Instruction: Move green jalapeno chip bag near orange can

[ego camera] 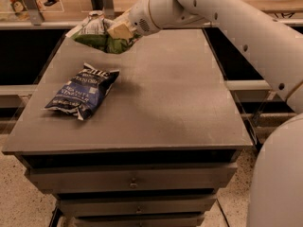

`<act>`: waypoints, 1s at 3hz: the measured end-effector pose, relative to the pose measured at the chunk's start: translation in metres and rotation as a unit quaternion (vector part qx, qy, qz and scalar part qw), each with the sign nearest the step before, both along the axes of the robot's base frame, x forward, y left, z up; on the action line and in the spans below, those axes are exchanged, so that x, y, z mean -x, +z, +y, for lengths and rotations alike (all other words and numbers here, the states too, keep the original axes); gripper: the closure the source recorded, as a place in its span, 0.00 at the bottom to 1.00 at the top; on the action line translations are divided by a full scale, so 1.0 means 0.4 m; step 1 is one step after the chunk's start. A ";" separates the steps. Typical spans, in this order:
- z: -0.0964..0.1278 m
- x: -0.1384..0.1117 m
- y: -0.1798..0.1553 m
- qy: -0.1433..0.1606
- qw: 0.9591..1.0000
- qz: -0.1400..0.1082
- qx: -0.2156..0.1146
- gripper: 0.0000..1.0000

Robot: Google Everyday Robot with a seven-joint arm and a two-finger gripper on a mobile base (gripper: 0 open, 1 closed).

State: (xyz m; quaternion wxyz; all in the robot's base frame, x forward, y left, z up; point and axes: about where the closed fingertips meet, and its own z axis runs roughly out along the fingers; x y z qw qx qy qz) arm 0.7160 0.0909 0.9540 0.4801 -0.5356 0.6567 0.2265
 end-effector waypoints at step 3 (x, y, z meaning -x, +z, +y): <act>0.004 -0.146 -0.061 0.016 0.999 0.013 -0.029 1.00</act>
Offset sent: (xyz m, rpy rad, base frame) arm 0.0723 0.0022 -0.0171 0.1008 0.0143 0.0302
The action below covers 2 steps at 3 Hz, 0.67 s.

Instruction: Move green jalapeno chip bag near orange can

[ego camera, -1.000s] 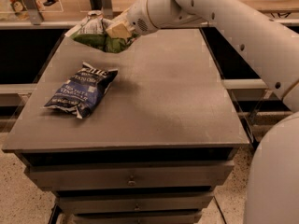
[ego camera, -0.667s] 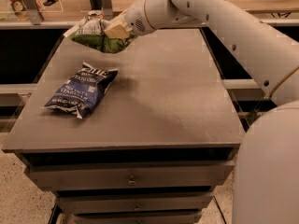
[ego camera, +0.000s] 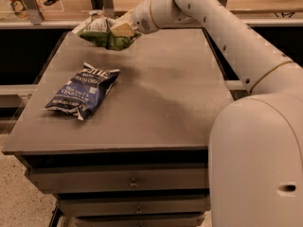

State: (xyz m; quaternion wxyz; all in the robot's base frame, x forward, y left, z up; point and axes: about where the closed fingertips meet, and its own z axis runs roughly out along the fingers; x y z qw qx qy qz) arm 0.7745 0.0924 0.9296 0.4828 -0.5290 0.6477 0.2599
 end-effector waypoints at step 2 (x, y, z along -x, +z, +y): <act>-0.050 -0.069 -0.067 0.004 1.000 0.019 0.017 1.00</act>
Offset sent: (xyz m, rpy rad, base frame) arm 0.0456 -0.0420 -0.0375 -0.0632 0.0622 0.0015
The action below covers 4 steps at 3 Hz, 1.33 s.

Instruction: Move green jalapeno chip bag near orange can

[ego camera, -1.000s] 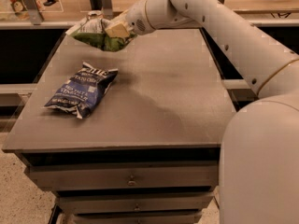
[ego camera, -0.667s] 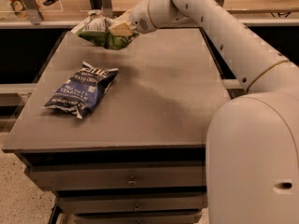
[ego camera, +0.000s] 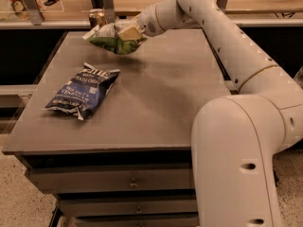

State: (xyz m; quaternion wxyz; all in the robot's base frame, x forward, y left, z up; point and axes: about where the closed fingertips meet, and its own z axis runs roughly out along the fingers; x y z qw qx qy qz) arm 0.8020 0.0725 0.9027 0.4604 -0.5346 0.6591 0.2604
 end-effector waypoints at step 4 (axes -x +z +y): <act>0.007 -0.028 -0.040 0.015 1.000 0.022 -0.015 0.14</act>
Offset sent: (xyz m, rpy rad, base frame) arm 0.0261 -0.0168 -0.0060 0.0588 0.0409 0.0178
